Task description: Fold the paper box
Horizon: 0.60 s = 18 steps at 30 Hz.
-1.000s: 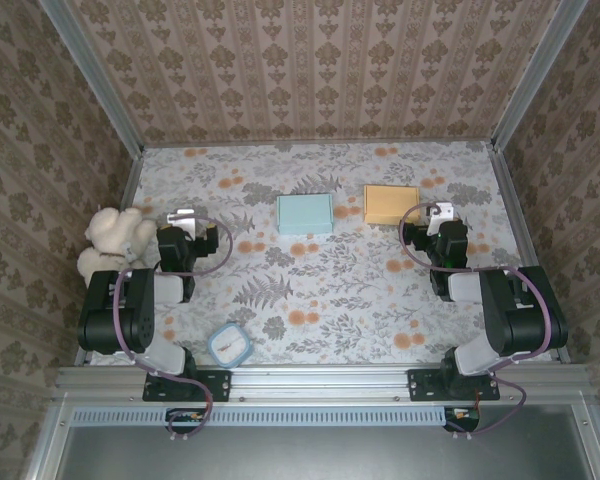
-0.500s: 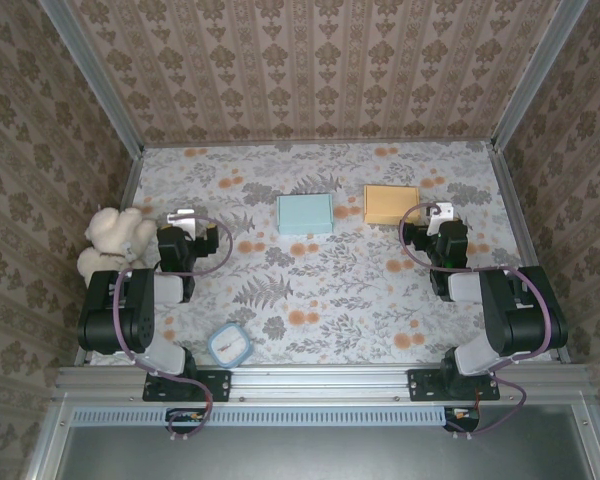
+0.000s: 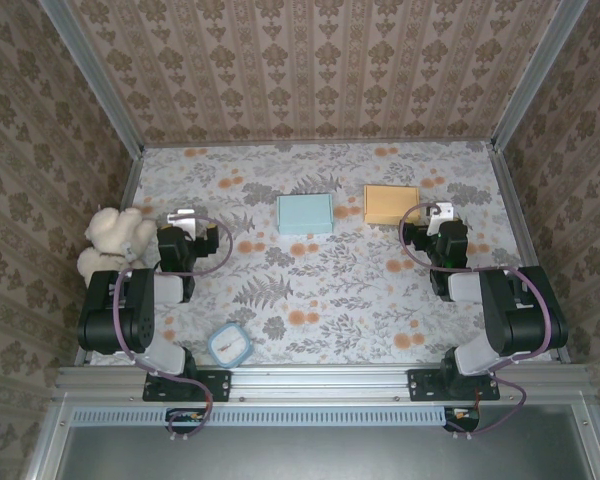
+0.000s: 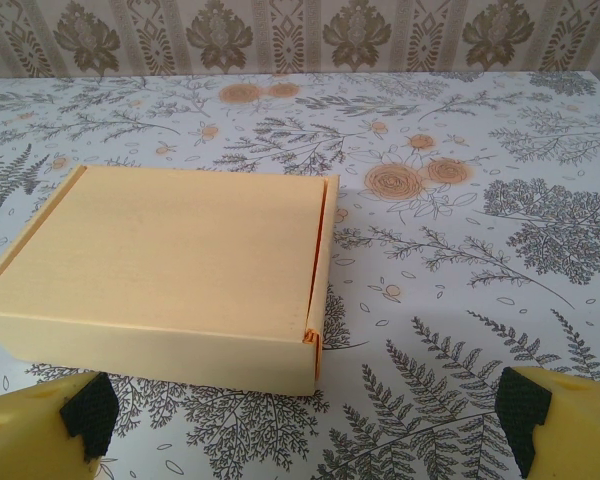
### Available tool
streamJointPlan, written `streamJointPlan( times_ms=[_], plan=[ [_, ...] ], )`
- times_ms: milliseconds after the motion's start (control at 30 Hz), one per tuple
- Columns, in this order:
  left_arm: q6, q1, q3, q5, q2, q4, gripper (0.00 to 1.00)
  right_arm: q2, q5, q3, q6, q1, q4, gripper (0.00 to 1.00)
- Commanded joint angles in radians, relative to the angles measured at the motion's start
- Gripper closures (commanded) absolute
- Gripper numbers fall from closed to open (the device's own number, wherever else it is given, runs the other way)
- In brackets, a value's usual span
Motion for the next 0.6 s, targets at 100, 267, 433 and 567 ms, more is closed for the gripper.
streamJointPlan(
  times_ms=[100, 267, 433, 567],
  plan=[
    [0.01, 0.008, 0.018, 0.012, -0.002, -0.004, 0.0, 0.006, -0.002, 0.011, 0.015, 0.007, -0.008, 0.0],
    [0.01, 0.008, 0.017, 0.013, -0.001, -0.004, 0.0, 0.006, -0.002, 0.009, 0.015, 0.005, -0.008, 0.0],
    [0.01, 0.008, 0.017, 0.012, -0.003, -0.004, 0.0, 0.006, -0.002, 0.01, 0.015, 0.005, -0.008, 0.0],
    [0.01, 0.009, 0.025, 0.016, 0.0, -0.016, 0.0, 0.006, -0.002, 0.009, 0.015, 0.006, -0.008, 0.0]
  ],
)
